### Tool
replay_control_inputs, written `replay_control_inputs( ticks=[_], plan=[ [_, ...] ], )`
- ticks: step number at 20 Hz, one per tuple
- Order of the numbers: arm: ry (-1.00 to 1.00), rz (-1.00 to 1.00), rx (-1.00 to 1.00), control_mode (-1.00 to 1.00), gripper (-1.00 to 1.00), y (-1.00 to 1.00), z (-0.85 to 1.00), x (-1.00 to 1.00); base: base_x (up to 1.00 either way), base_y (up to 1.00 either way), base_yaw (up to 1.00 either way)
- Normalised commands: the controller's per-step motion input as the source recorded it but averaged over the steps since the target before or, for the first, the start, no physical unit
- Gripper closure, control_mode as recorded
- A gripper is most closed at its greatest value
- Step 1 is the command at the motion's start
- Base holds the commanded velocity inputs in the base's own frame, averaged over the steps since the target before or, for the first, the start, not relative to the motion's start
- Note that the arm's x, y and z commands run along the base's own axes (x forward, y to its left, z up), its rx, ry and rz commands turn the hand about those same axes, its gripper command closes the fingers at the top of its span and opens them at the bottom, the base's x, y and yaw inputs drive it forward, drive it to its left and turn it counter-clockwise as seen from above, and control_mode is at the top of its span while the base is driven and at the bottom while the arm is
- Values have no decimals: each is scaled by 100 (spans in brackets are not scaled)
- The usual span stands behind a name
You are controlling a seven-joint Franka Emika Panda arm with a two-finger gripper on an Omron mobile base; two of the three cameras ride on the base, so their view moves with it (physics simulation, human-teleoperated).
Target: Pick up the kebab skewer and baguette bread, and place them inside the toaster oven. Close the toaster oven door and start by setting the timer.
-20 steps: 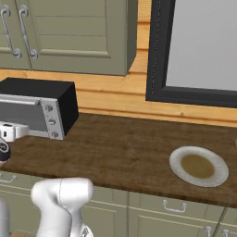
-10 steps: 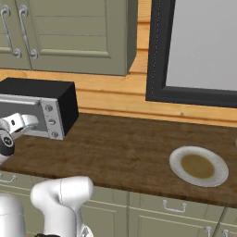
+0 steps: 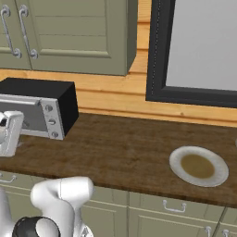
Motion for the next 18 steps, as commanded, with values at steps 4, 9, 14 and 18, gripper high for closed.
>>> replay_control_inputs(
  ticks=[4, 9, 14, 18],
  plan=[
    [34, 56, -57, -100, -100, -52, -41, 4, 0, 0, 0],
    [49, 52, -49, -100, -100, -19, -19, 47, 0, 0, 0],
    [23, 40, -47, -100, -100, 21, -15, 15, 0, 0, 0],
    [5, 25, -48, -100, -100, 53, -38, 36, 0, 0, 0]
  ],
)
